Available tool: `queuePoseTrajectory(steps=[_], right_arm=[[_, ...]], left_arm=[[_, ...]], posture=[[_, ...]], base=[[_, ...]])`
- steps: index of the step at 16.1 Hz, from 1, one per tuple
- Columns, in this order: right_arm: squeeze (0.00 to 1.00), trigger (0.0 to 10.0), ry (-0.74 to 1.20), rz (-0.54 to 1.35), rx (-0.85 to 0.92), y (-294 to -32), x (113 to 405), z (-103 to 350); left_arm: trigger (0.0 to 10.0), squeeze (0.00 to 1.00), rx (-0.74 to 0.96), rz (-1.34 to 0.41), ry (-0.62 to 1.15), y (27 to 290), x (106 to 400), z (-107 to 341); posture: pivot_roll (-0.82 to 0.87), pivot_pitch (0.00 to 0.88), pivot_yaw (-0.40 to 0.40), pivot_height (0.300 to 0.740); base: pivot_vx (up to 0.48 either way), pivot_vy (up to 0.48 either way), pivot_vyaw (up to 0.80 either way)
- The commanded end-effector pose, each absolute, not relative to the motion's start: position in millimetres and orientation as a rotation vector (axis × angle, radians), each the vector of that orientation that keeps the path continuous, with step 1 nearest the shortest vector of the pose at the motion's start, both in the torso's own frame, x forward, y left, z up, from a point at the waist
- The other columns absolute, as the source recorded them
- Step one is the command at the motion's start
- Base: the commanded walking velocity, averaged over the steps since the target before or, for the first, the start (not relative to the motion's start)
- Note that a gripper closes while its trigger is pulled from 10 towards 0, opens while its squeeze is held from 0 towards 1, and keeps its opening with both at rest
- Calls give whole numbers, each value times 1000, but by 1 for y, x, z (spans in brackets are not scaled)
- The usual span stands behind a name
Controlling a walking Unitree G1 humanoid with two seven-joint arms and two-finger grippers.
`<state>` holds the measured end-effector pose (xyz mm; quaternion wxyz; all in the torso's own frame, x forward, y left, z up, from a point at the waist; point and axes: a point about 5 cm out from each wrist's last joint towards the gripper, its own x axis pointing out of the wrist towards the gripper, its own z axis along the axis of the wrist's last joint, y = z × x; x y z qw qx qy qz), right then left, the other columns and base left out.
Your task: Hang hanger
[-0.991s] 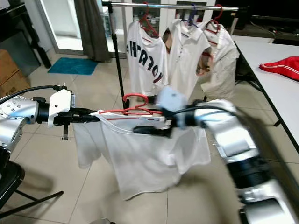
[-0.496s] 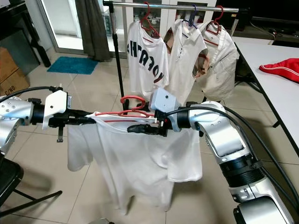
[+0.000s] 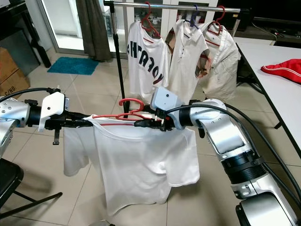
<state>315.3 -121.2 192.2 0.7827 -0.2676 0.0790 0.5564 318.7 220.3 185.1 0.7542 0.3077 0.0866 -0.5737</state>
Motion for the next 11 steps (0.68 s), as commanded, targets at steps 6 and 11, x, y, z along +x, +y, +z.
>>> queuePoseTrajectory(steps=[6, 11], right_arm=[[0, 0, 225, 1247, -567, -120, 312, 188], [0, 0, 223, 1271, -543, -116, 310, 187]], left_arm=[[0, 0, 708, -1229, 163, 226, 317, 197], [0, 0, 719, -1226, 168, 228, 316, 197]], posture=[[-96, 0, -8, 740], [-92, 0, -8, 740]], base=[[0, 0, 0], [0, 0, 0]])
